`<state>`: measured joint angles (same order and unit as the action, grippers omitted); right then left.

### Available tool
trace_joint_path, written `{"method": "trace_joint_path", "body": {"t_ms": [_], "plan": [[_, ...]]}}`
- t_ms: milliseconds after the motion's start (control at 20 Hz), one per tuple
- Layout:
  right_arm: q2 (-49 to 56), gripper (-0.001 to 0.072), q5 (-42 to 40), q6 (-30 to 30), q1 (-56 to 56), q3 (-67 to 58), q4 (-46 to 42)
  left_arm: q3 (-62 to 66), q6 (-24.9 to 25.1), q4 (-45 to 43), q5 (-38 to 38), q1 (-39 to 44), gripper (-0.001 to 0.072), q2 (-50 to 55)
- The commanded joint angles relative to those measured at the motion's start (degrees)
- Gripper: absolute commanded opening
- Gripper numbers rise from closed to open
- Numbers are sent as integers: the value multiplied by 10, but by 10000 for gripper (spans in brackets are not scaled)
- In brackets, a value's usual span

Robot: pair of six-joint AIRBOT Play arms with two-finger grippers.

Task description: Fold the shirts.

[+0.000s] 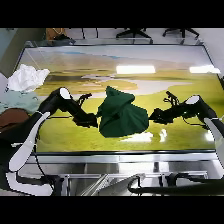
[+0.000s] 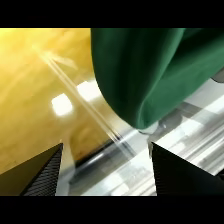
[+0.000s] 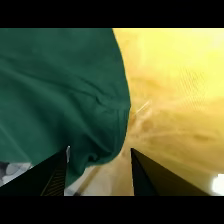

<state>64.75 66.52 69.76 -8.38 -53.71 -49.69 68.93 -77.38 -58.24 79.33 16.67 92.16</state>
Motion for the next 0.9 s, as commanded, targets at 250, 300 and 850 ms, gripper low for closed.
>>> {"method": "trace_joint_path", "body": {"t_ms": [250,300,850], "plan": [[75,435,-42,-55,37,1,29,-28,4,-1,-111,63,600,33],[74,435,-49,-56,45,0,34,-28,4,0,-111,63,600,41],[48,19,-14,-114,48,-34,116,-28,7,19,-186,43,13,0]]}}
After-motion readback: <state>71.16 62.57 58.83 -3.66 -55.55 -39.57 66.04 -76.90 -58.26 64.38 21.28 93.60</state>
